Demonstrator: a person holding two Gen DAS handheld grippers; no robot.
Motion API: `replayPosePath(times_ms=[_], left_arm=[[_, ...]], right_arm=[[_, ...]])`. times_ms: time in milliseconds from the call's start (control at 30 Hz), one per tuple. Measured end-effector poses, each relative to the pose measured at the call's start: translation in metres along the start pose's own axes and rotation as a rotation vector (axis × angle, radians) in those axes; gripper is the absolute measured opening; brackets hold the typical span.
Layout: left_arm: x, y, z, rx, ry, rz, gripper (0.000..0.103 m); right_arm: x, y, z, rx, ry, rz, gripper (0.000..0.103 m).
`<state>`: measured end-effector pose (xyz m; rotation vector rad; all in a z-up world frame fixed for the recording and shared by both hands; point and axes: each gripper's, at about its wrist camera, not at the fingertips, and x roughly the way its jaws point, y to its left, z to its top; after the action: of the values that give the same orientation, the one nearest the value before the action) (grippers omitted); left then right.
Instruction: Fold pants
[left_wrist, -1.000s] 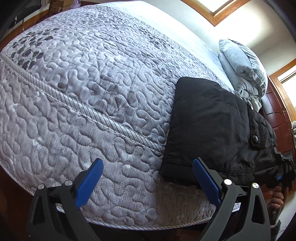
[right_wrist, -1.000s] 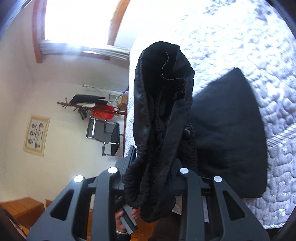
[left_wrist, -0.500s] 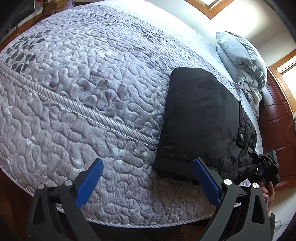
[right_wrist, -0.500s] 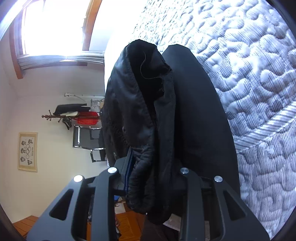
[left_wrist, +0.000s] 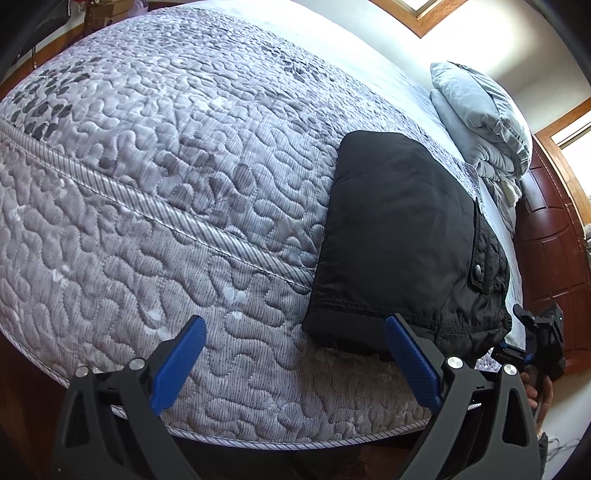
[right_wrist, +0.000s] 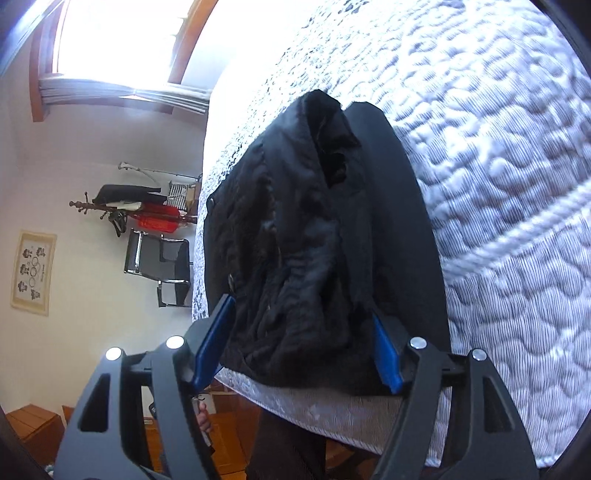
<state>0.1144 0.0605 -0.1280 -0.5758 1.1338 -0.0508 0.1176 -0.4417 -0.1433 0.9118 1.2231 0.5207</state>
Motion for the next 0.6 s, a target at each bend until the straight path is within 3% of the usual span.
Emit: replayPosePath(times_ms=[100,200,267,467,600], left_arm=[[0.000,-0.002,-0.002,0.004,0.007,-0.001,0.098],[0.001,-0.005,-0.003,0.009,0.012,-0.004,0.098],[0.000,-0.008,-0.004,0.017,0.012,-0.004,0.098],[-0.003,-0.012,-0.005,0.027,0.010,-0.006,0.098],[-0.002,-0.013,-0.005,0.030,0.014,-0.005,0.098]], right_arm=[[0.001,-0.007,-0.008,0.013,-0.004,0.004,0.063],[0.001,-0.013,-0.012,0.020,-0.015,-0.015,0.040],[-0.001,-0.018,-0.014,0.019,-0.020,-0.003,0.034],[-0.014,-0.012,-0.014,-0.022,-0.049,0.022,0.032],[-0.007,-0.029,-0.015,0.014,-0.027,-0.017,0.032]])
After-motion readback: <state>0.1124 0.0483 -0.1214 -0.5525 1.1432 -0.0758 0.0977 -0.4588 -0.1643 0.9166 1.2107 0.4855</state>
